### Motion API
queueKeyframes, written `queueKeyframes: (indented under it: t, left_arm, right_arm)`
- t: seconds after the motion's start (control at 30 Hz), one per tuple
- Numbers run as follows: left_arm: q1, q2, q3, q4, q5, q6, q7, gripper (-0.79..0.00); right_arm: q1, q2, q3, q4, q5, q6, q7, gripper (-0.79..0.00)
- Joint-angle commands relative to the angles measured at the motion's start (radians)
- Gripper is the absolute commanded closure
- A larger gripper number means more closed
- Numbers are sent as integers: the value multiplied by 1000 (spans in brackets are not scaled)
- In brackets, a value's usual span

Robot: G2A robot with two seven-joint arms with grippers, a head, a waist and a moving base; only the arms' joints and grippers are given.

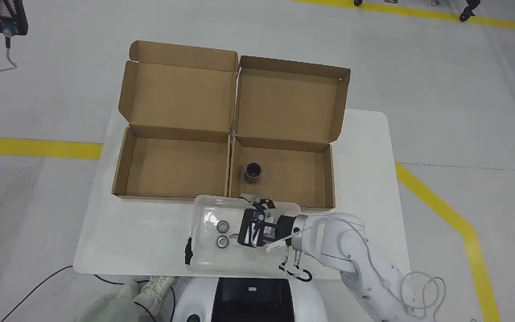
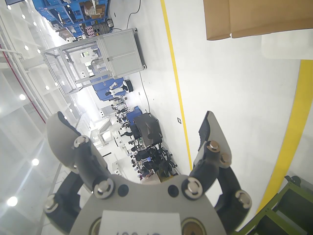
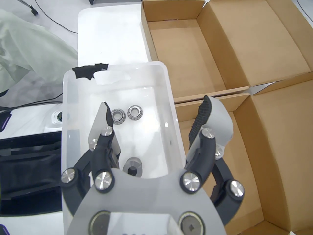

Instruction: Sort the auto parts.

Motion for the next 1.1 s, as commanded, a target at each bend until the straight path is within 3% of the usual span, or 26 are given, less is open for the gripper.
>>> queueKeyframes:
  t: [0.0,0.2,0.47,0.97,1.07]
  left_arm:
    - [0,0,0,0,0,0,0,-785]
    - [0,0,0,0,0,0,0,-785]
    - [0,0,0,0,0,0,0,-785]
    - [0,0,0,0,0,0,0,-785]
    - [0,0,0,0,0,0,0,-785]
  right_arm:
    - [-42,10,12,-25,-32,-12,1,-613]
    - [-141,34,46,-27,-122,-16,-38,-606]
    - [-193,50,62,-7,-195,23,25,-585]
    - [-102,39,-9,134,-199,68,62,-502]
    - [-84,35,-25,156,-200,77,72,-403]
